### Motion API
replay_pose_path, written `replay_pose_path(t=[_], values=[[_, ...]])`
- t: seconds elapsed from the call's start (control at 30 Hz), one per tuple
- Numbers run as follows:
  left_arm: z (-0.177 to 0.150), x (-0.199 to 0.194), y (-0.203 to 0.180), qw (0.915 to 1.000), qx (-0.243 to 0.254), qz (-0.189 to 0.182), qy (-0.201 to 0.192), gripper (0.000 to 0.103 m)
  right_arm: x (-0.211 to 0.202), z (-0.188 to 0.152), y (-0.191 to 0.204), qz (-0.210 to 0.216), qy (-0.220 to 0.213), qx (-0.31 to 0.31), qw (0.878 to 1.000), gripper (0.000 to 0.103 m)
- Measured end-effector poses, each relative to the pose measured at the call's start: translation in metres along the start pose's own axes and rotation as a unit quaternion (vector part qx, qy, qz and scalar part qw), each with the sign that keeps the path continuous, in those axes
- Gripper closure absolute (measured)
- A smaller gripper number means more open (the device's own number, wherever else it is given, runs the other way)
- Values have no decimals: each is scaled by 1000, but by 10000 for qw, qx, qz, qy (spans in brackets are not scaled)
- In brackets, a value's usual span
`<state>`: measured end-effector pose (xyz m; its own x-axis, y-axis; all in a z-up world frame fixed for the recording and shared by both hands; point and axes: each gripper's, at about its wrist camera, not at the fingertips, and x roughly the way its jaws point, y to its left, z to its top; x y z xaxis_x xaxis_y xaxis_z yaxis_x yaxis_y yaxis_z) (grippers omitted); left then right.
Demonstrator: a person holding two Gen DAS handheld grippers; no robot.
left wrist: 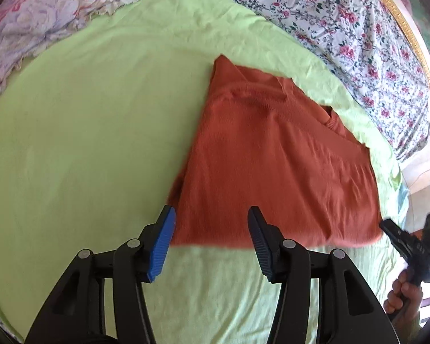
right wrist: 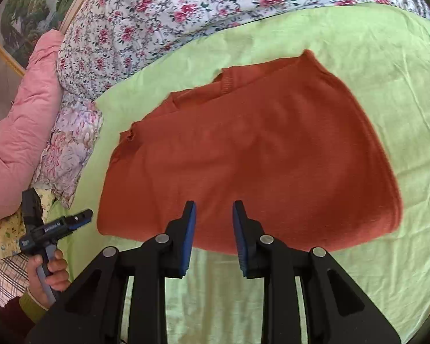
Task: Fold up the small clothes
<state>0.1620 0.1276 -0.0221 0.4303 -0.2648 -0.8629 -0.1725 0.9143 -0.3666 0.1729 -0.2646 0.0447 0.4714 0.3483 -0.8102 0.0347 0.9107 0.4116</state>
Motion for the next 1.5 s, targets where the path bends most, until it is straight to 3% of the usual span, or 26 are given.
replay_pose_path(t=[0.13,0.23,0.43,0.6,0.87,1.1,1.3,1.43,1.5], values=[[-18,0,5,9993,-281,-176,161,43,10,0,19,84,32,-99,9999,76],[-32,6,9,9958,-669,-530,324,42,10,-3,28,121,63,-137,9998,76],[-41,33,4,9814,-1414,-1184,524,42,0,-8,27,77,80,-166,9998,76],[-36,51,0,9698,-1963,-1397,370,40,-2,-8,9,45,268,-67,9996,76],[-31,69,12,9538,-2699,-1314,80,37,1,-10,-9,71,475,-28,9988,76],[-19,74,16,9570,-2673,-1081,-312,39,6,-9,-17,158,693,-79,9974,76],[-25,68,16,9605,-2598,-957,-288,41,12,-3,-25,230,782,-83,9966,76],[-40,65,17,9537,-2831,-985,-244,41,17,0,-27,284,850,-64,9960,76],[-39,68,15,9542,-2838,-891,-316,40,21,1,-25,314,894,-100,9954,76]])
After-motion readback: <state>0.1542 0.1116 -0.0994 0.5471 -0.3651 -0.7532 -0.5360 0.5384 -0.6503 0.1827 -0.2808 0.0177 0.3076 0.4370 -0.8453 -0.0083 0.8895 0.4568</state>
